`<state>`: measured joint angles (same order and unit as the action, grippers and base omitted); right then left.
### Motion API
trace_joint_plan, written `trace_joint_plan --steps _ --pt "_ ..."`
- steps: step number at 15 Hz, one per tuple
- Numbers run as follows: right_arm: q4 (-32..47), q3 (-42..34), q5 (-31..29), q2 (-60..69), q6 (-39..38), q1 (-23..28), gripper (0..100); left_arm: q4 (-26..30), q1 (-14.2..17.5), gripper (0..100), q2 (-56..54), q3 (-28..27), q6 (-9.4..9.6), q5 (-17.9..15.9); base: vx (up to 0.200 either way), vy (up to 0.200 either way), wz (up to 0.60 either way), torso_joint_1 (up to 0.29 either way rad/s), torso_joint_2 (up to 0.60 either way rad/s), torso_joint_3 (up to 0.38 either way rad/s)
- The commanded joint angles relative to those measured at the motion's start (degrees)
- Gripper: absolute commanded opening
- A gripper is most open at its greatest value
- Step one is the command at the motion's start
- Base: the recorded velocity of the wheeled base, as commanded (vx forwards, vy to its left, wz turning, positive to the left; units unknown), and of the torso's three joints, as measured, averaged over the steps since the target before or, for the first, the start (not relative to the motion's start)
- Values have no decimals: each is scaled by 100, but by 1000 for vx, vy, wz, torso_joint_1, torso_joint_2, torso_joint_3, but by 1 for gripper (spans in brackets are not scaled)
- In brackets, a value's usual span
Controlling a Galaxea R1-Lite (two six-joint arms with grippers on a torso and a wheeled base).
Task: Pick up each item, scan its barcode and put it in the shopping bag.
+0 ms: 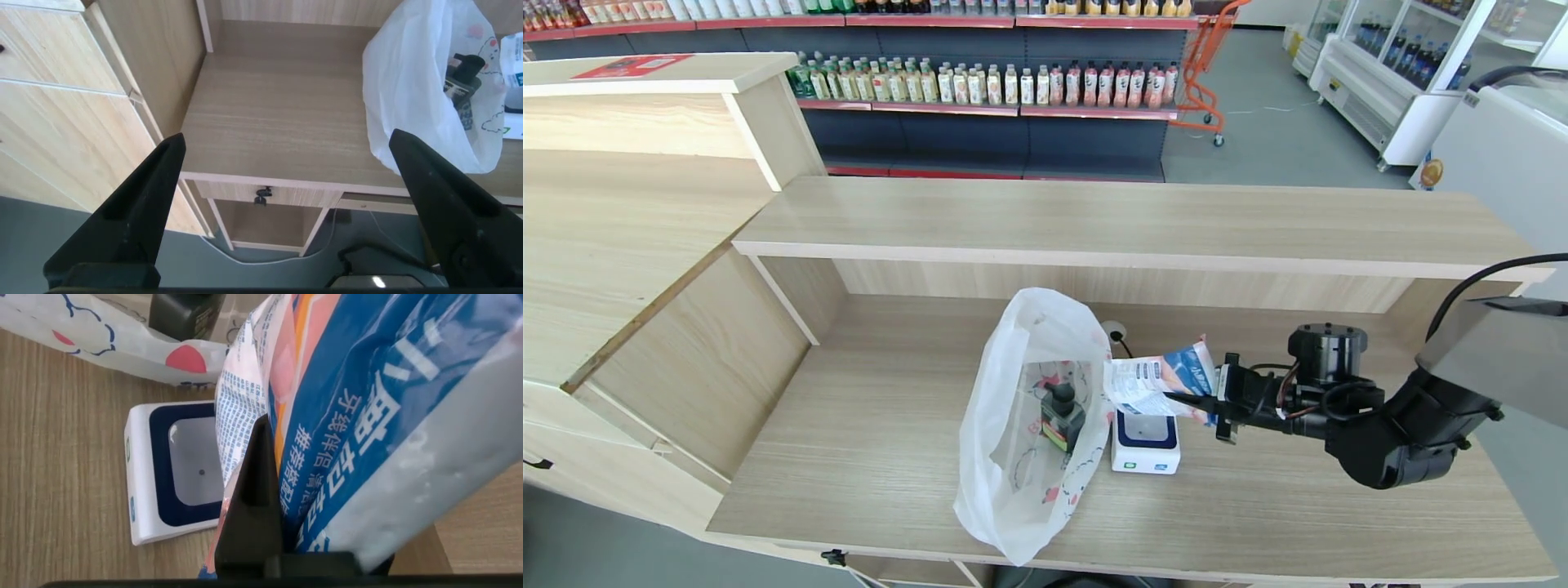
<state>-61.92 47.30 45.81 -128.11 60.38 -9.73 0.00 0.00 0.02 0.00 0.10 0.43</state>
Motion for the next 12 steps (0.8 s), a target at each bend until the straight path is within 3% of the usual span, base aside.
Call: trace_joint_plan --steps 1,9,11,12 --pt "4 -1 -2 -30 0 15 0 0 0 100 -2 0 -1 1 0 0 0 0 0 0" --pt "30 -28 -2 58 -61 15 0 0 0 100 -2 0 -1 1 0 0 0 0 0 0" --pt "39 -124 -20 252 -457 15 0 0 0 100 -2 0 -1 1 0 0 0 0 0 0" --pt "48 -212 -46 638 -1178 -3 0 0 0 100 -2 0 -1 1 0 0 0 0 0 0"
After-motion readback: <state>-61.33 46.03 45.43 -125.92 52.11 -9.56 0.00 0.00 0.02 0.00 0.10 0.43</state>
